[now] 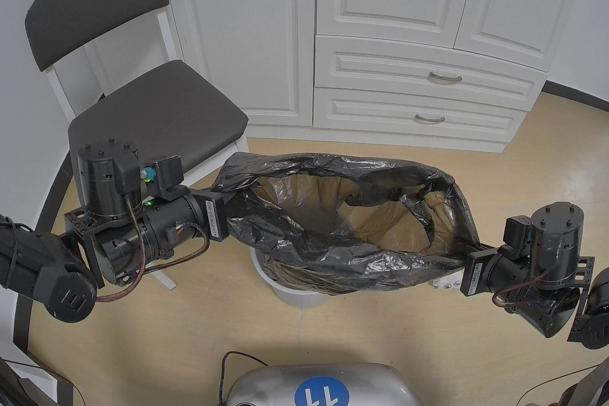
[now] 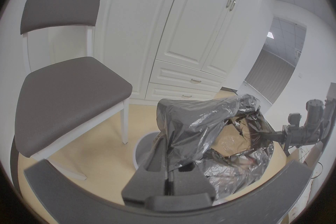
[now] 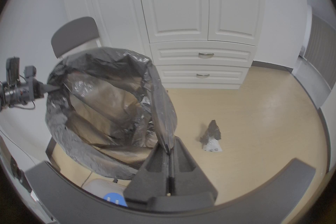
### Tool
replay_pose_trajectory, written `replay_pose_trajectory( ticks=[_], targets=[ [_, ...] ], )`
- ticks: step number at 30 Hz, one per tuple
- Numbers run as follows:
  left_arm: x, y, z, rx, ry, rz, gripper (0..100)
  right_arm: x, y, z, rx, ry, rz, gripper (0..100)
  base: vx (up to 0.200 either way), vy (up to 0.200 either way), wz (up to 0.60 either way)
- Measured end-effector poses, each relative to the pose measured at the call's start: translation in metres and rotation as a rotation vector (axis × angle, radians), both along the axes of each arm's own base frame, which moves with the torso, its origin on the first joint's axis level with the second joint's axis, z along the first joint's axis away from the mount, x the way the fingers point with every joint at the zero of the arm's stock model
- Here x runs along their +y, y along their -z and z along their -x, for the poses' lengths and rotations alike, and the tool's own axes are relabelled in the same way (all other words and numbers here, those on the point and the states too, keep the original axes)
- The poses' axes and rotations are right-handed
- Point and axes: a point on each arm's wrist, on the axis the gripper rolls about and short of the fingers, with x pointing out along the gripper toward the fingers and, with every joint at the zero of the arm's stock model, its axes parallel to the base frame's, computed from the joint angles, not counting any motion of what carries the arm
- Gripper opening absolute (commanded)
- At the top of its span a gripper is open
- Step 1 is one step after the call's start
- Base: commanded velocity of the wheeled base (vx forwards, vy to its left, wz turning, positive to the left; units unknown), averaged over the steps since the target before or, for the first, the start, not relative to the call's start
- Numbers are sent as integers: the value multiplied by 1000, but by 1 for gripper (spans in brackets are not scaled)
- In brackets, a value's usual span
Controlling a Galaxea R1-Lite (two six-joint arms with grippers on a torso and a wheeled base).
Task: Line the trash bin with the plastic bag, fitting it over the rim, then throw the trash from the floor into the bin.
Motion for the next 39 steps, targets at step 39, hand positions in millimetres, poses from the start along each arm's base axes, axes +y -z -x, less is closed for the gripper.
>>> replay_pose_trajectory(
  ticks=[39],
  targets=[
    [19, -14, -17, -75, -129, -21, 0, -10, 21, -19, 50, 143, 135, 0, 0, 0, 0]
  ],
)
